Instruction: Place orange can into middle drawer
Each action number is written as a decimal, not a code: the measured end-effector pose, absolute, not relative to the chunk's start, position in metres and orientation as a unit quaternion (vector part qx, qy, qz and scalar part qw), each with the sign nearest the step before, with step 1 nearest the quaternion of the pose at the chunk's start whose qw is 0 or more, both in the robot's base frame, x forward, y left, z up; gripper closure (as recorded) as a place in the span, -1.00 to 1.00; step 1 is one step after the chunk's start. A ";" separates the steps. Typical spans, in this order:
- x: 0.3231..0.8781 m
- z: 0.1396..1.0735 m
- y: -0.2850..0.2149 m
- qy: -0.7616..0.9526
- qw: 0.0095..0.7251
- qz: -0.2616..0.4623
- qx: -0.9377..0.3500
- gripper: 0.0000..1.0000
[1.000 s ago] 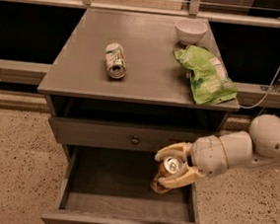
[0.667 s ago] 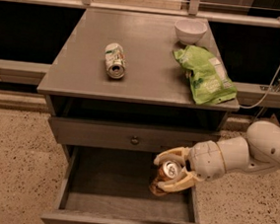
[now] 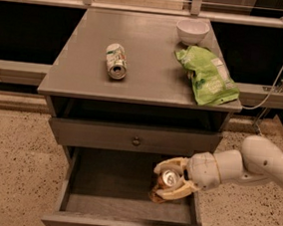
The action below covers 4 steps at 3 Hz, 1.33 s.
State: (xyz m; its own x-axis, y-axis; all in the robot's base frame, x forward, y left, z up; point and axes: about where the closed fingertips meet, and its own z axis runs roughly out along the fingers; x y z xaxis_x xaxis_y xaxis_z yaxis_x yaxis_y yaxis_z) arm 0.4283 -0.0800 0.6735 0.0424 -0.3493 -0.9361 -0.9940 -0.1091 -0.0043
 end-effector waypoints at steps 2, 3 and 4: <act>0.428 0.565 -0.073 0.541 0.370 0.489 -0.576 1.00; 0.439 0.561 -0.072 0.535 0.399 0.479 -0.570 1.00; 0.468 0.531 -0.060 0.549 0.449 0.446 -0.546 1.00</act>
Offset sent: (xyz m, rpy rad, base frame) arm 0.0050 0.0016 -0.0768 0.0514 0.0659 0.0210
